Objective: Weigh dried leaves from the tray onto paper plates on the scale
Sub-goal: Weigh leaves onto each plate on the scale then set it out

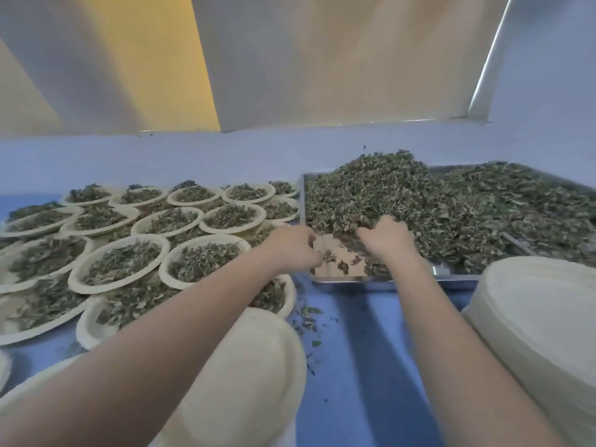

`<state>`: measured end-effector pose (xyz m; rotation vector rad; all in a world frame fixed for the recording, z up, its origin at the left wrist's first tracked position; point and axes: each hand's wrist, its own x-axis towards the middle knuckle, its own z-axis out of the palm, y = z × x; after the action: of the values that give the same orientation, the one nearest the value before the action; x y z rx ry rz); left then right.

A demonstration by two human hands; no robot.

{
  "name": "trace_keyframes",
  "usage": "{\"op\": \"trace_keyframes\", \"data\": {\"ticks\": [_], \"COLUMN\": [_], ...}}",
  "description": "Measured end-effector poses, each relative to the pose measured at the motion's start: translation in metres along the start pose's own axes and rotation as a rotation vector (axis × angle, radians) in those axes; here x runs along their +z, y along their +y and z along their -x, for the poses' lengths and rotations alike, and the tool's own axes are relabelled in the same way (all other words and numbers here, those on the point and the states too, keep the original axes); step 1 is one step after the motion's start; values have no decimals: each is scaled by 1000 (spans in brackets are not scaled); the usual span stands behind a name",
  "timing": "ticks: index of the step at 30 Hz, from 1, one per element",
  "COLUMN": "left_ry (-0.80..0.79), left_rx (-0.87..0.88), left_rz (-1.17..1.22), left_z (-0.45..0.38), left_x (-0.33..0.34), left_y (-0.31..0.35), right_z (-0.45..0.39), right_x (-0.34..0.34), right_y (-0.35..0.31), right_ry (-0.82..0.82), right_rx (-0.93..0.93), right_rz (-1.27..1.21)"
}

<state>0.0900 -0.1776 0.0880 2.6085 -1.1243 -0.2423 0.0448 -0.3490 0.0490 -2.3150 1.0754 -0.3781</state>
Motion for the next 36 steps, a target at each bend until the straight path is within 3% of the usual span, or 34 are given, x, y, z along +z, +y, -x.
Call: {"op": "trace_keyframes", "data": {"ticks": [5,8,10,13,15,19,22,25,27,29,32,33,36], "left_ry": [-170,-167,-149,-115,-82,-70,-63,-94,-116,-119,-119,-121,-152], "left_rx": [50,91,104,108,106,123,122,96,74,51,28,17,-34], "left_rz": [-65,-128,-148,-161,-138,-103,-48,-34,-24,0,52,73,110], "left_z": [-44,-67,-78,-89,-95,-103,-104,-104,-104,-105,-104,-103,-104], "left_x": [9,14,17,24,30,36,38,40,41,41,40,40,43], "left_y": [-6,-9,-10,-11,-11,-9,-8,-9,-10,-9,-5,-3,-1], "right_z": [-58,-85,-96,-98,-94,-96,-101,-88,-84,-83,-95,-97,-87], "right_x": [3,-4,-11,-4,7,8,-3,9,22,20,11,13,32], "right_y": [23,36,48,46,30,4,13,24,26,20,18,19,23], "right_ry": [-24,71,107,10,-90,-145,-14,-187,-266,-174,144,126,-246], "right_rx": [295,466,595,707,618,247,318,490,358,198,124,90,-39], "right_rz": [50,176,125,203,330,224,251,378,361,259,224,252,322]}}
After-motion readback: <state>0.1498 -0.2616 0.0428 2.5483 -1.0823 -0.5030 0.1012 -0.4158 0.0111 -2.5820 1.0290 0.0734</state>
